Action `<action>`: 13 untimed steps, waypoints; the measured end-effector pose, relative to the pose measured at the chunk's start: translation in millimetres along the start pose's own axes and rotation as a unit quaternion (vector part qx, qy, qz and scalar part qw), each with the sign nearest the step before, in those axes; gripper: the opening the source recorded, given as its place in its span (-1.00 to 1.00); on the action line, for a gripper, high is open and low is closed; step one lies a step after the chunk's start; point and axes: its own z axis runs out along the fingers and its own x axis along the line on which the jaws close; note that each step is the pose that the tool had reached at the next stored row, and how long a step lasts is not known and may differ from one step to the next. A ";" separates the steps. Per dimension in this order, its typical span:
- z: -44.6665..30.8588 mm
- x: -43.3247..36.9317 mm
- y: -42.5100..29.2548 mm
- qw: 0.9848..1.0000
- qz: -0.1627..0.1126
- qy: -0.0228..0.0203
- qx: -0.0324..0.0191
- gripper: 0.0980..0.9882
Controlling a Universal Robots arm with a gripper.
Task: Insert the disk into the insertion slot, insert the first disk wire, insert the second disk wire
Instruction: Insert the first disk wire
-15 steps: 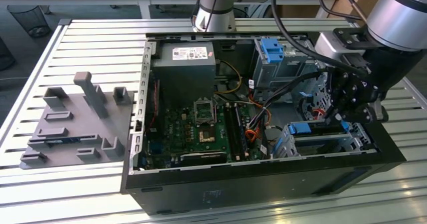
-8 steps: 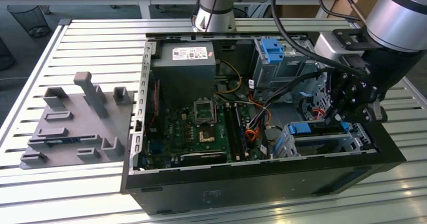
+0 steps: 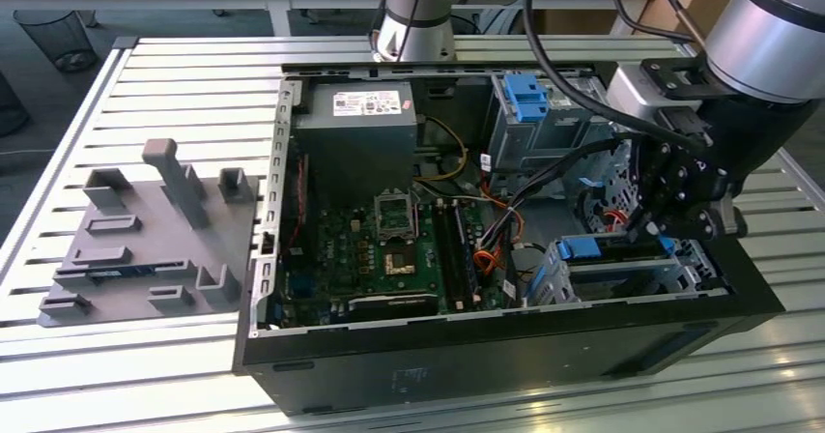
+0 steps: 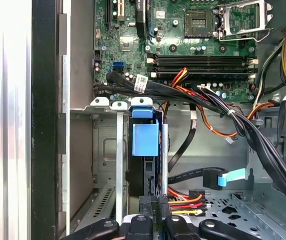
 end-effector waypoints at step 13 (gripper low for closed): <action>2.4 0.0 0.1 1.000 0.000 0.000 0.000 -0.85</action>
